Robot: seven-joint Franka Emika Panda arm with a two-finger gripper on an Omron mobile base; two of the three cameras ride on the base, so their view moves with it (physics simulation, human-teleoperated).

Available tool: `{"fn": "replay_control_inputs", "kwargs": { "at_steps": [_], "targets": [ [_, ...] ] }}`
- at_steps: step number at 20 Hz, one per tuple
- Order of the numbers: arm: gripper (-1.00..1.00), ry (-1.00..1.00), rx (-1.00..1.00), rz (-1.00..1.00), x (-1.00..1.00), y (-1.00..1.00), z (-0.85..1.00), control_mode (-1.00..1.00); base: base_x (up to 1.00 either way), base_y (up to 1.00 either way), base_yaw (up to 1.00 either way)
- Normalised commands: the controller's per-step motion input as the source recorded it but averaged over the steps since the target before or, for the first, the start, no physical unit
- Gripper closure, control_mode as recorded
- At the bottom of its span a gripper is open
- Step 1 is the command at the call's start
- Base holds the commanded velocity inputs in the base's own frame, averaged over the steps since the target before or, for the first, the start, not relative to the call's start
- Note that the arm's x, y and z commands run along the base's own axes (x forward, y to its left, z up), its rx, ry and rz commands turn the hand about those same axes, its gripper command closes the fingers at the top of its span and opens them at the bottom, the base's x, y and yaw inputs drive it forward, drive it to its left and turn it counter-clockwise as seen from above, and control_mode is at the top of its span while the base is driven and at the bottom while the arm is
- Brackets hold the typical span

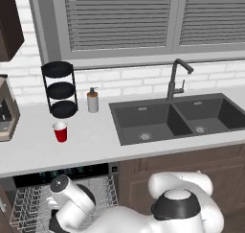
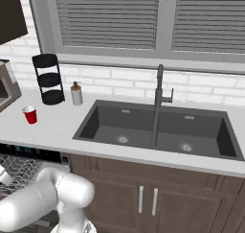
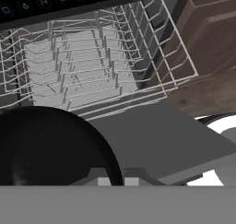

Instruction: Pick up the cup and bowl from the counter, place them in the dishwasher, and close the dishwasher door.

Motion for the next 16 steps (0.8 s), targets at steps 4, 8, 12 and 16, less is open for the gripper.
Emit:
{"fn": "replay_control_inputs", "kwargs": {
  "at_steps": [4,8,12,16],
  "targets": [
    [1.00,0.00,-0.01,0.00,0.00,0.00,-0.13,-1.00,0.00,0.00,0.00],
    [1.00,0.00,0.00,0.00,0.00,0.00,0.06,-1.00,0.00,0.00,0.00],
    [1.00,-0.02,0.00,-0.04,0.26,0.00,0.09,-1.00,0.00,0.00,0.00],
    [1.00,-0.01,0.00,-0.09,0.79,0.00,0.00,-1.00,0.00,0.00,0.00]
  ]
}}
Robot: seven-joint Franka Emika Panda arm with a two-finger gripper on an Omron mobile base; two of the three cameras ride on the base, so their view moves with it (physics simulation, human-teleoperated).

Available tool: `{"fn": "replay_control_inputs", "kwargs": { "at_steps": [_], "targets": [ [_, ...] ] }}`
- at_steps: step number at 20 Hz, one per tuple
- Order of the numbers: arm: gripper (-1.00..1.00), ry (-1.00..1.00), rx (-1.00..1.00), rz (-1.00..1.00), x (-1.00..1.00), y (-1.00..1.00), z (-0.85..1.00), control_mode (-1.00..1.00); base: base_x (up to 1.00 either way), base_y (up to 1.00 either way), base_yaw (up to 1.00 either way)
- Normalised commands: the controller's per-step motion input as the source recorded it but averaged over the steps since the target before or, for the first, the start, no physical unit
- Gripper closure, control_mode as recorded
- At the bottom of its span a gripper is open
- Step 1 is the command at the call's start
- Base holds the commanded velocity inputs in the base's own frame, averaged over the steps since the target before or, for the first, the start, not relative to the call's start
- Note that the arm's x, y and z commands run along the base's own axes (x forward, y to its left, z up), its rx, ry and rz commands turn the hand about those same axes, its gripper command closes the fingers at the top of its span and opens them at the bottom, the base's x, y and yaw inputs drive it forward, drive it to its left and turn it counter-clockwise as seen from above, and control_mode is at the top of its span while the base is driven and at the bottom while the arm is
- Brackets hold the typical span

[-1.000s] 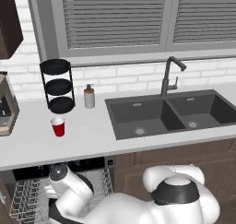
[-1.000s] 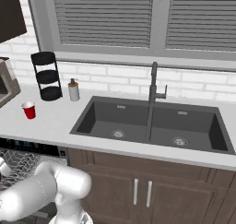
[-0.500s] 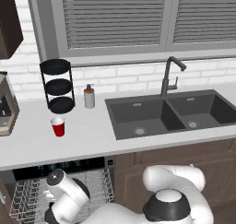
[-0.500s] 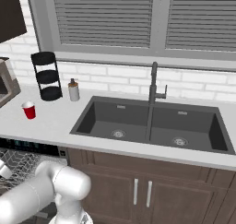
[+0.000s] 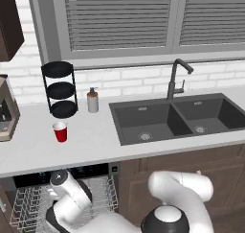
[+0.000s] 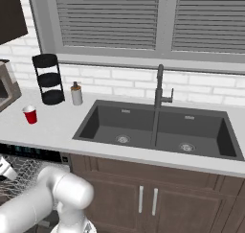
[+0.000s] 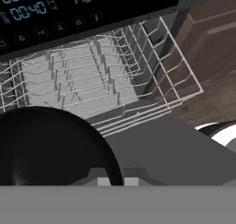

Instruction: Pick up the cup and bowl from the counter, place them in the dishwasher, and close the dishwasher door.

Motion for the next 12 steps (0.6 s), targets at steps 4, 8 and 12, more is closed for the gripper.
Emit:
{"fn": "replay_control_inputs", "kwargs": {
  "at_steps": [4,8,12],
  "targets": [
    [1.00,0.00,0.00,-0.06,0.79,0.00,-0.04,-1.00,0.00,0.00,0.00],
    [1.00,0.00,0.00,-0.02,0.23,0.00,-0.29,-1.00,0.00,0.00,0.00],
    [1.00,0.03,0.00,-0.01,0.00,0.00,-0.68,-1.00,0.00,0.00,0.00]
  ]
}}
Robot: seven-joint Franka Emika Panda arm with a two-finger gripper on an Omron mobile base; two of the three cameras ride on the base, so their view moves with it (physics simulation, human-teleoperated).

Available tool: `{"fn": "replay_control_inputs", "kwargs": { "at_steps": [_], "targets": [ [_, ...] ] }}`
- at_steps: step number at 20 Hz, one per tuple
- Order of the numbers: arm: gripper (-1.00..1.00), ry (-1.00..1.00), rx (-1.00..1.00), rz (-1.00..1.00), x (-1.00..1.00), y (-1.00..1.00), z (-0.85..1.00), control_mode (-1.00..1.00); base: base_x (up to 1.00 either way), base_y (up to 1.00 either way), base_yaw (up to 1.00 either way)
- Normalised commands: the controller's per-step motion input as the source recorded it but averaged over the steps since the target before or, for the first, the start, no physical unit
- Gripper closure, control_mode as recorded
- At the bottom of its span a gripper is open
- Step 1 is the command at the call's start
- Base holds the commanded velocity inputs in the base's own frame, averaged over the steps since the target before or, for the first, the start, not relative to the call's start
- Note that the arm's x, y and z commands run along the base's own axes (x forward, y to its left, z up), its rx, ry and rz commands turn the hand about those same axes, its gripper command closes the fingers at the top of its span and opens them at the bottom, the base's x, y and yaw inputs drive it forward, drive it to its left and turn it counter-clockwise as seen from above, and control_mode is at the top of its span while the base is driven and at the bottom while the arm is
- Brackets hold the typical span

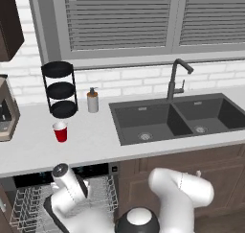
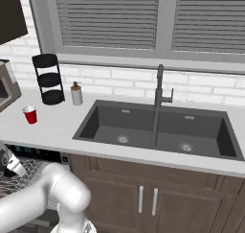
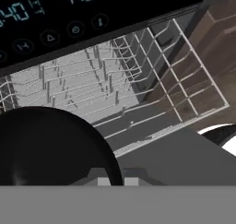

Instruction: Pick up the cup and bowl from the counter, place them in the dishwasher, and close the dishwasher door.

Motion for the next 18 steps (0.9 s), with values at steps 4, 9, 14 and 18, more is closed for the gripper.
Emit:
{"fn": "replay_control_inputs", "kwargs": {
  "at_steps": [4,9,14,18],
  "targets": [
    [1.00,0.03,0.00,0.00,0.00,0.03,-0.82,-1.00,0.00,0.00,0.00],
    [1.00,0.01,0.00,0.00,0.04,0.03,-0.70,-1.00,0.00,0.00,0.00],
    [1.00,0.03,0.00,0.00,0.06,0.00,-0.36,-1.00,0.00,0.00,0.00],
    [1.00,0.05,0.00,0.00,0.19,0.00,-0.03,-1.00,0.00,0.00,0.00]
  ]
}}
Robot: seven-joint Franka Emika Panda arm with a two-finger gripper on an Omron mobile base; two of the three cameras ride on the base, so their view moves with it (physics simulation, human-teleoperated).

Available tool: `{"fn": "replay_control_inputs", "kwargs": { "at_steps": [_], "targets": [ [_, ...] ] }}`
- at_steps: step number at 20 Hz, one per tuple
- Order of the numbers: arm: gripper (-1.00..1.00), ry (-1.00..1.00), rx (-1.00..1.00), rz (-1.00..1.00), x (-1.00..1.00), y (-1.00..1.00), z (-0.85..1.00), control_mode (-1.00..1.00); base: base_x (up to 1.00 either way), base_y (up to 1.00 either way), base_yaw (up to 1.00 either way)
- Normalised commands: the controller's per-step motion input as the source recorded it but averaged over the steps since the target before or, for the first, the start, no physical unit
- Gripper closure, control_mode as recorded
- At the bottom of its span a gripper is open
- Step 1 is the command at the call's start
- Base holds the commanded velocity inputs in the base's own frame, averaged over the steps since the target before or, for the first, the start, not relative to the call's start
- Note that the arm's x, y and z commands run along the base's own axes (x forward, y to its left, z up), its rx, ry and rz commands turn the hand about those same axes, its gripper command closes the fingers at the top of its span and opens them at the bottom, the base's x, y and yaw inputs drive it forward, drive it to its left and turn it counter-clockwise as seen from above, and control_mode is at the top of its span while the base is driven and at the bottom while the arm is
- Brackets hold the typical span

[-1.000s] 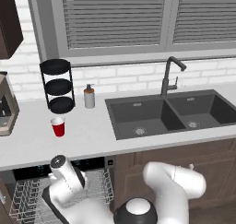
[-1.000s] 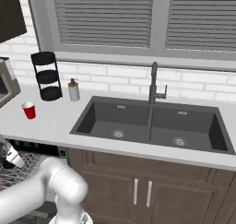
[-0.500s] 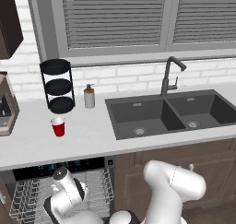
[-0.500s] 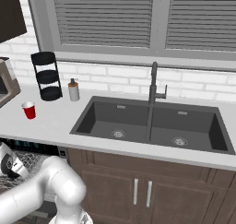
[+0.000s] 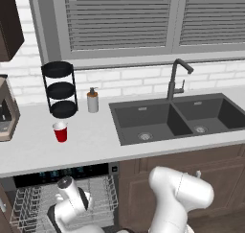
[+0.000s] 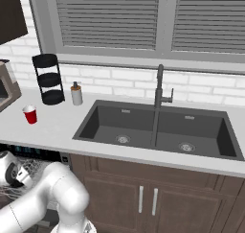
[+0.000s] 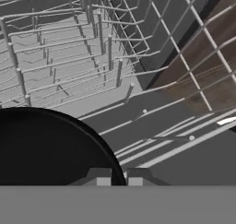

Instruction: Pick up the cup and bowl from the counter, place them in the dishwasher, and close the dishwasher door.

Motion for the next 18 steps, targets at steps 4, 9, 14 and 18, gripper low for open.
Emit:
{"fn": "replay_control_inputs", "kwargs": {
  "at_steps": [4,9,14,18],
  "targets": [
    [1.00,0.00,0.01,0.00,0.01,0.04,0.35,-1.00,0.00,0.00,0.00],
    [1.00,0.00,0.04,0.00,0.00,0.07,0.49,-1.00,0.00,0.00,0.00],
    [1.00,0.00,0.00,0.00,0.75,0.00,-0.22,-1.00,0.00,0.00,0.00],
    [1.00,-0.01,-0.02,0.00,0.50,0.00,-0.47,-1.00,0.00,0.00,0.00]
  ]
}}
